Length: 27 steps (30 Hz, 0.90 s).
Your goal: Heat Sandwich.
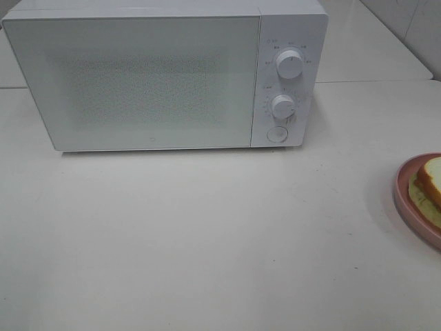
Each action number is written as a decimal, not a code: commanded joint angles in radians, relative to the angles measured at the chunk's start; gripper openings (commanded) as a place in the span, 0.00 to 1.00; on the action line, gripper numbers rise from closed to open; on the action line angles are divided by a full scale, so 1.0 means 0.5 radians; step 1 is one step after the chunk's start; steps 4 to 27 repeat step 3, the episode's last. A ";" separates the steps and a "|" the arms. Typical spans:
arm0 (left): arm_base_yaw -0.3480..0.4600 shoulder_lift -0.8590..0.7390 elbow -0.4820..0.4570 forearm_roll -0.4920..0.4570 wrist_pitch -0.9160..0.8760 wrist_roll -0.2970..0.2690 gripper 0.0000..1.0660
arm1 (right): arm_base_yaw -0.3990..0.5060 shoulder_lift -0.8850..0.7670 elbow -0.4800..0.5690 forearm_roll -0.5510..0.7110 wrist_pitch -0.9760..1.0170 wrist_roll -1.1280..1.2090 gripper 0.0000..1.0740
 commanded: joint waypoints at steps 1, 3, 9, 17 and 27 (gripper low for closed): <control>-0.010 -0.048 0.006 0.006 -0.028 -0.008 0.74 | 0.000 -0.044 0.006 -0.006 -0.006 0.002 0.60; -0.010 -0.048 0.006 0.006 -0.028 -0.008 0.74 | 0.000 -0.044 0.006 -0.006 -0.006 0.002 0.60; -0.010 -0.048 0.006 0.006 -0.028 -0.008 0.74 | 0.000 -0.044 0.006 -0.006 -0.006 0.002 0.60; -0.010 -0.048 0.006 0.006 -0.028 -0.008 0.74 | 0.000 -0.044 0.006 -0.006 -0.006 0.002 0.60; -0.010 -0.048 0.006 0.006 -0.028 -0.008 0.74 | 0.000 -0.044 0.006 -0.006 -0.006 0.002 0.60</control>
